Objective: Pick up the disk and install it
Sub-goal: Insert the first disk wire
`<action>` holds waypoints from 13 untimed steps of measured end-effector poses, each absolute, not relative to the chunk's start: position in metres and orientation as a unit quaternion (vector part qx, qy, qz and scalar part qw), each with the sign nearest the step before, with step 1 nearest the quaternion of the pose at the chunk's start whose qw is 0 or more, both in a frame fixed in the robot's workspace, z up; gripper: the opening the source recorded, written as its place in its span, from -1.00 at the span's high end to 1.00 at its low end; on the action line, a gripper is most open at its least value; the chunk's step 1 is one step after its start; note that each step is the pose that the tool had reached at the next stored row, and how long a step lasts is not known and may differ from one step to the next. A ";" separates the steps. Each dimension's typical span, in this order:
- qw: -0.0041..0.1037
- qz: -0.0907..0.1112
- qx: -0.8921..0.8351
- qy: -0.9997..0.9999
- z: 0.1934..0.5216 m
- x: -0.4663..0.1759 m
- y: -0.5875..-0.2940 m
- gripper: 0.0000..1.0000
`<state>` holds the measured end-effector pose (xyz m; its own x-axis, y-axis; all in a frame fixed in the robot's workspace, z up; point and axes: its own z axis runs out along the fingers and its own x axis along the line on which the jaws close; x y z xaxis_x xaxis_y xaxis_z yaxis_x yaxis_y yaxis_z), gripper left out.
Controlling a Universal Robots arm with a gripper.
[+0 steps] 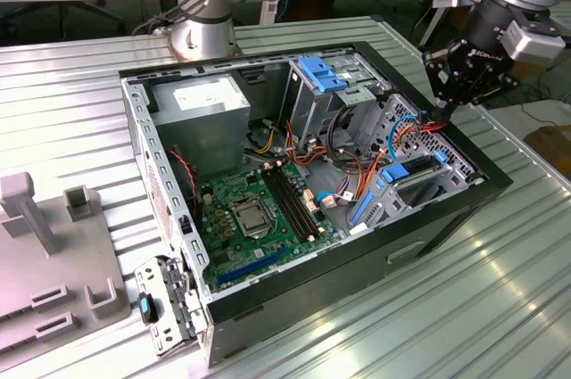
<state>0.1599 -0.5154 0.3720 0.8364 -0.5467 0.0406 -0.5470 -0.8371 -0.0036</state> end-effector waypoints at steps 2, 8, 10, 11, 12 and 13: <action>0.003 0.022 0.962 -0.272 0.372 0.160 -0.515 0.79; -0.002 0.034 0.983 -0.182 0.372 0.160 -0.515 0.79; -0.003 0.036 0.985 -0.169 0.372 0.160 -0.515 0.79; -0.003 0.038 0.987 -0.159 0.372 0.160 -0.515 0.79; -0.004 0.043 0.987 -0.152 0.371 0.160 -0.515 0.79; -0.004 0.050 0.987 -0.150 0.372 0.160 -0.515 0.79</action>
<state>0.1599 -0.5153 0.3716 0.9500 -0.2963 0.0981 -0.2954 -0.9551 -0.0237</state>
